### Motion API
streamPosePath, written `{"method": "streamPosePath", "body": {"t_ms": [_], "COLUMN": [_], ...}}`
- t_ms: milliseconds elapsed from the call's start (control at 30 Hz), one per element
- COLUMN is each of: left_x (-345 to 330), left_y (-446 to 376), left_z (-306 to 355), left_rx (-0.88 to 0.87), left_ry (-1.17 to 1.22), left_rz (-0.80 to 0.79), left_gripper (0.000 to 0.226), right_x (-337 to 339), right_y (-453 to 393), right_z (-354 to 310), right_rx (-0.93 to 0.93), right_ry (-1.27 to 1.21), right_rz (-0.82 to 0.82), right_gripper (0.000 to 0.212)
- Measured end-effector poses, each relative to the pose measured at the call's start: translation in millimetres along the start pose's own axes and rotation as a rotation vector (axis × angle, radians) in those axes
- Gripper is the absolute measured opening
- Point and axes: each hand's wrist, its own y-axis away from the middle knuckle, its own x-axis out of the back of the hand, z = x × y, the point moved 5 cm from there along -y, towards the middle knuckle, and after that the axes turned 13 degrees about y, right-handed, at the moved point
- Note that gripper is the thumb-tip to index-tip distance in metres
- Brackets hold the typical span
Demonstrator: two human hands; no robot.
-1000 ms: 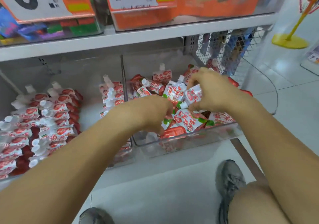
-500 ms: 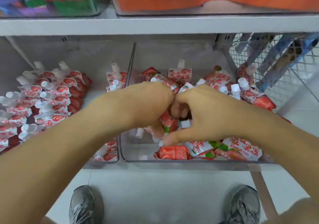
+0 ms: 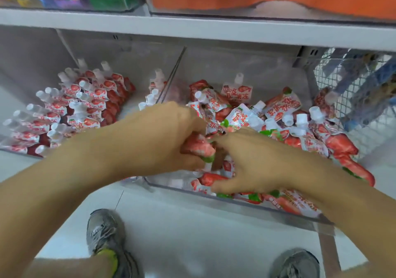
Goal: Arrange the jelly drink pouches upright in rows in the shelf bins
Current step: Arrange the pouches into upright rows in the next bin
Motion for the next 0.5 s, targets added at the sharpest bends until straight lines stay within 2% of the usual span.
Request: {"method": "streamPosePath", "body": {"t_ms": [67,200,367,500], "left_x": [4.2,4.8,-1.1,-8.3], "left_y": [7.0,20.4,22.5,19.8], "left_z": [-1.2,6.6,6.0,6.7], "left_rx": [-0.025,0.065,0.114,0.102], "left_ry": [0.105,0.253,0.473,0.527], "left_rz": [0.116,0.227,0.274,0.271], "left_gripper": [0.038,0.039,0.033,0.028], "right_x": [-0.5,11.5,16.3,15.4], "right_y": [5.5,25.2,43.9,56.5], "right_z": [6.6,17.2,29.0,29.0], "right_rx": [0.028,0.092,0.032,-0.008], "right_ry": [-0.070,-0.326,-0.469,-0.521], "right_rz": [-0.003,0.159,0.325,0.364], "right_gripper": [0.032,0.014,0.016,0.021]}}
